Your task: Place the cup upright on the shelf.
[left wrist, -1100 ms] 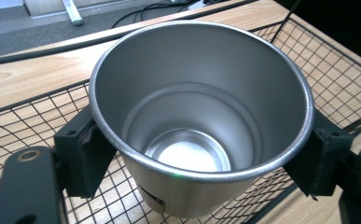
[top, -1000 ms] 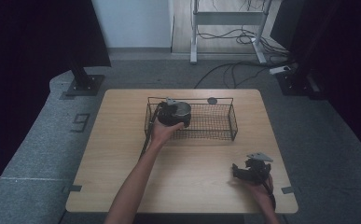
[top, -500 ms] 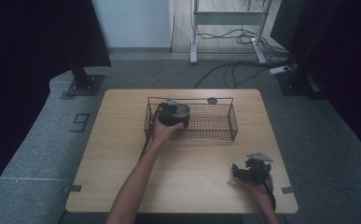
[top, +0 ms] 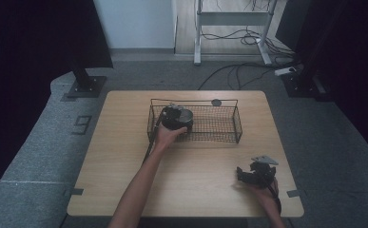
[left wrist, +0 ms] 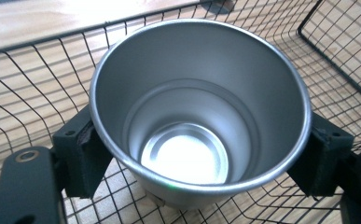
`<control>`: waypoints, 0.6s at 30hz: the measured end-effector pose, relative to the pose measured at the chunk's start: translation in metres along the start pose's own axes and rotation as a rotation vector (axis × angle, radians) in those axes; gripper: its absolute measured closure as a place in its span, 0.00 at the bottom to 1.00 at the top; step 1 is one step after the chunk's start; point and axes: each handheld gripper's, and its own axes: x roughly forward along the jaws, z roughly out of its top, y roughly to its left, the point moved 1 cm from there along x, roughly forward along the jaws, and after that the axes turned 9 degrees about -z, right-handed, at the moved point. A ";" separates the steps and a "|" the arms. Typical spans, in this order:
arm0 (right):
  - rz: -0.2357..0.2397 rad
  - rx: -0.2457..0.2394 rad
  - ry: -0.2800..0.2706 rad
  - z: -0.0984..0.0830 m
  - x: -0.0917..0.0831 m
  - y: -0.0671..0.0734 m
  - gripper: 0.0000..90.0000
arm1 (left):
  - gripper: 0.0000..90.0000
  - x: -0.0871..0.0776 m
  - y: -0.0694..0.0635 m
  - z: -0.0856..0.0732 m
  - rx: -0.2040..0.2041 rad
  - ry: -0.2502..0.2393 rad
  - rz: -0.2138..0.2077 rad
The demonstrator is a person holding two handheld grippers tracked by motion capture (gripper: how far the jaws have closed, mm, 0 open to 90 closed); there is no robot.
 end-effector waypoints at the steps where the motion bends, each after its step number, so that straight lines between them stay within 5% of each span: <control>1: 0.000 0.000 0.000 0.000 0.000 0.000 0.07 | 0.19 0.001 0.000 0.000 -0.001 0.004 -0.001; 18: 0.000 0.000 0.000 0.000 0.000 0.000 0.07 | 0.12 -0.005 -0.001 0.000 -0.028 -0.006 -0.037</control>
